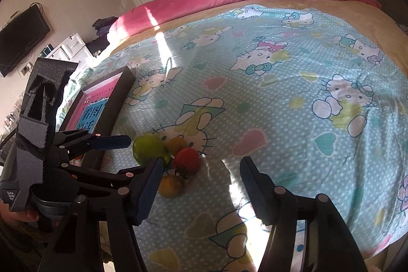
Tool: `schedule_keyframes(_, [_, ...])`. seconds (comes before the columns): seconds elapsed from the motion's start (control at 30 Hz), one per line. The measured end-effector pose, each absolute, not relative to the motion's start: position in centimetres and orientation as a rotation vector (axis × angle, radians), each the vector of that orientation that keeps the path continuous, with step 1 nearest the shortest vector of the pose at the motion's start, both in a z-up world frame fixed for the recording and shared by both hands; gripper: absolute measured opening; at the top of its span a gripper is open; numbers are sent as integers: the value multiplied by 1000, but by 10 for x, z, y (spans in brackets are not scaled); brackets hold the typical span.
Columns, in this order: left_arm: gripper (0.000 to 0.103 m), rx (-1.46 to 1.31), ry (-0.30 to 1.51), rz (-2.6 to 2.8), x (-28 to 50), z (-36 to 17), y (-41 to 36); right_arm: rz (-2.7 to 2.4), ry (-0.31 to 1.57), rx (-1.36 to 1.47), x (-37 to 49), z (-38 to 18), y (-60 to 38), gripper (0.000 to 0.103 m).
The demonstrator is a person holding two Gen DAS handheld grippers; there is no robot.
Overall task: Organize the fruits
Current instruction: 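Bring the open left tool to the green apple while the right tool approaches the red tomato, then close the left tool on the green apple while the right tool grasps the red tomato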
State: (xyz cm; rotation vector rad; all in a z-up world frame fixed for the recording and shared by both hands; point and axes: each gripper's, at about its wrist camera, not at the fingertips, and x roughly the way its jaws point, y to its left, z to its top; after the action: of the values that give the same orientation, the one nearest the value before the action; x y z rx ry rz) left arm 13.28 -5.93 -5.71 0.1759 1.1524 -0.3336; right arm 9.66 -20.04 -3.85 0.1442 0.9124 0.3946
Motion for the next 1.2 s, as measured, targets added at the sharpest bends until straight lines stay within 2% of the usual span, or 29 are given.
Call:
schedule_keyframes(0.33, [75, 211, 1139, -354, 136, -57, -54, 453, 1002, 200, 119, -57, -198, 47])
schedule_keyframes(0.57, [75, 181, 1149, -388, 139, -57, -44, 511, 1031, 190, 125, -64, -189, 43])
schedule_keyframes(0.7, [75, 171, 1160, -402, 142, -60, -43, 522, 1060, 206, 131, -72, -187, 30])
schedule_keyframes(0.87, [75, 183, 1162, -417, 146, -61, -48, 532, 1084, 237, 137, -78, -189, 29])
schedule_keyframes(1.1, [74, 262, 1155, -402, 147, -70, -71, 488, 1025, 191, 120, -65, -198, 29])
schedule_keyframes(1.2, [68, 255, 1148, -410, 149, -68, -75, 446, 984, 216, 113, -58, -208, 29])
